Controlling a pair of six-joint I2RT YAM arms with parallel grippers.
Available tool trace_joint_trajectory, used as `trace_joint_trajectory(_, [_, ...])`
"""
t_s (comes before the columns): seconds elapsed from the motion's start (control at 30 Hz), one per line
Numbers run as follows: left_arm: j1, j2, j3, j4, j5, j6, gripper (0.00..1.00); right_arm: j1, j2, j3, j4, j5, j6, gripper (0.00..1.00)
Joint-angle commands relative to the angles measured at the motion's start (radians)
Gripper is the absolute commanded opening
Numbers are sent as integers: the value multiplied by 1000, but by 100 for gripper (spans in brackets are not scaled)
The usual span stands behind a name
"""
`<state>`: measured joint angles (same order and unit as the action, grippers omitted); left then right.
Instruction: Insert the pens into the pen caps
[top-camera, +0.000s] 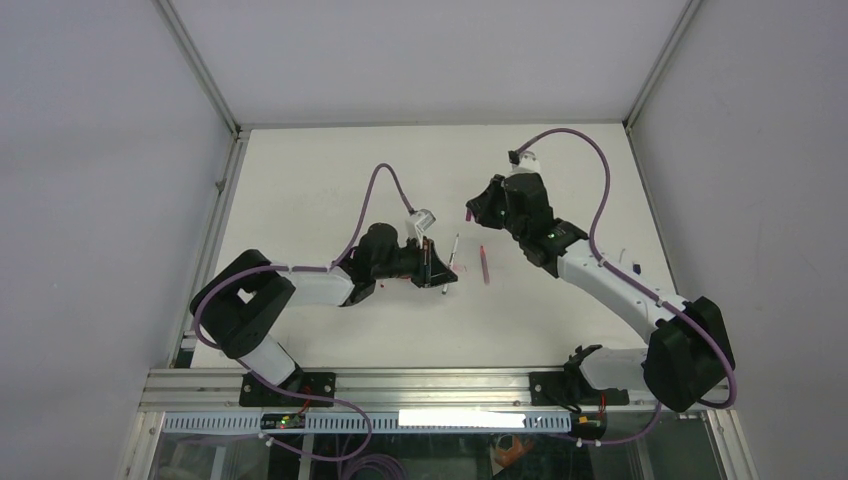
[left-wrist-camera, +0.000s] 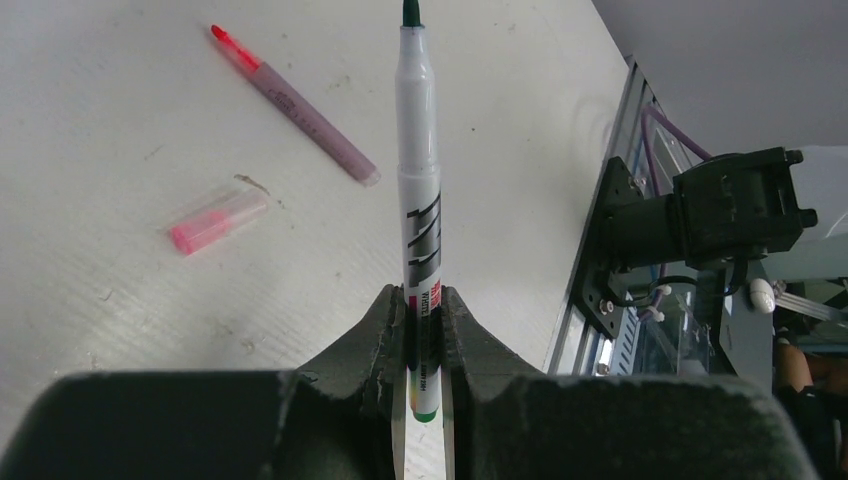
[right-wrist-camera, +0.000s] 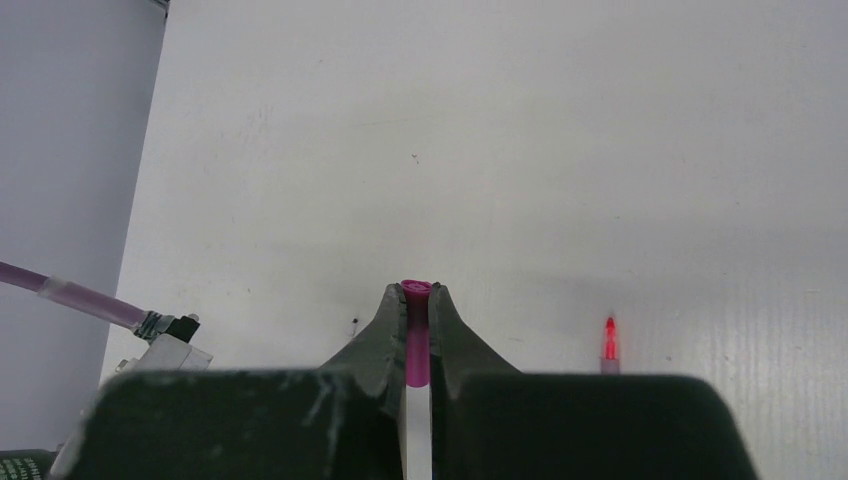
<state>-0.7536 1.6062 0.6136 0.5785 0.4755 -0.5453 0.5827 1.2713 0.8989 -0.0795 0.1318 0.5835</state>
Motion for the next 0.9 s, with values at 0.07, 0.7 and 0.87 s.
trace_joint_trajectory(0.07, [-14,2,47,96,3,-12,0,22,3,31,66,-29,19,0])
trace_joint_trajectory(0.7, [-14,-22,60,53,-27,27,0,51,-14,10,38,-53,31,0])
trace_joint_trajectory(0.87, [-14,-29,60,38,-39,38,0,52,-35,-4,27,-46,28,0])
